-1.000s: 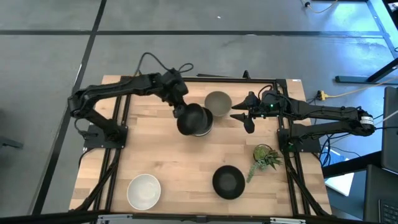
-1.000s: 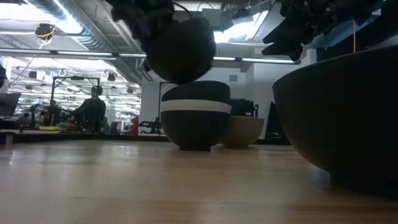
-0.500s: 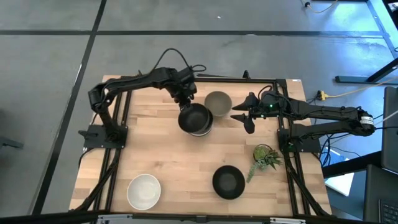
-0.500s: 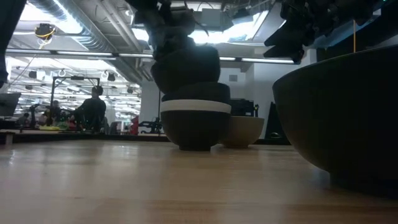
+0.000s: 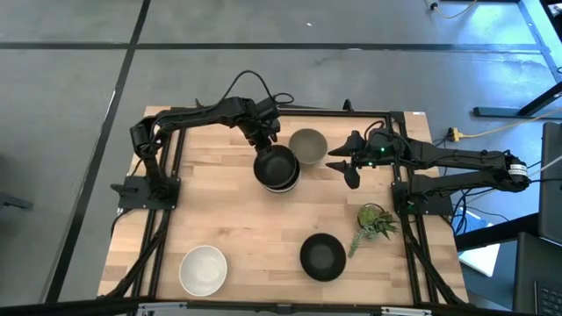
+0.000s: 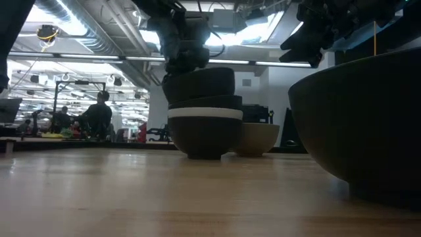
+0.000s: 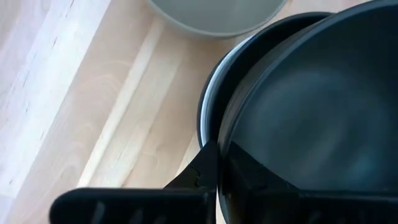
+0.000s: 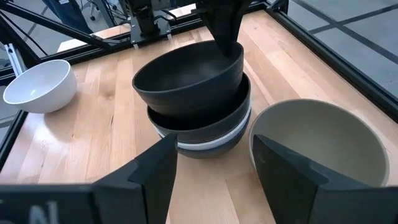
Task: Nest bowls inside each other
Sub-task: Stack the black bowl on the black bowl
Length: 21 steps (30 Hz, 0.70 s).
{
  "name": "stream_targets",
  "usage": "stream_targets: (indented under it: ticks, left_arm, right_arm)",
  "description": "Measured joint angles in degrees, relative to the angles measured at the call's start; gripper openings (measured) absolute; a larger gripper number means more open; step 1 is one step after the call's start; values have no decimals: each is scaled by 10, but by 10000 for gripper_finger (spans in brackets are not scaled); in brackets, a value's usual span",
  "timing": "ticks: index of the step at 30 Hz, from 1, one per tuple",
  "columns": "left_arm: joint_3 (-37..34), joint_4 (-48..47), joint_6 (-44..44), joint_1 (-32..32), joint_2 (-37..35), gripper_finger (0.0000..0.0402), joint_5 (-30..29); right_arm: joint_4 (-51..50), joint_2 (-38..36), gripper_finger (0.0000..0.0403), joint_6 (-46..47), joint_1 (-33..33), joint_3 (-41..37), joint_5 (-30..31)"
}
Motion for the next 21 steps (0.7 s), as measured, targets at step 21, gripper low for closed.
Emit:
stream_targets:
  ticks: [21]
  left_arm:
    - [0, 1, -2, -3, 3, 51, -3]
  right_arm:
    - [0, 0, 211, 2, 0, 0, 0]
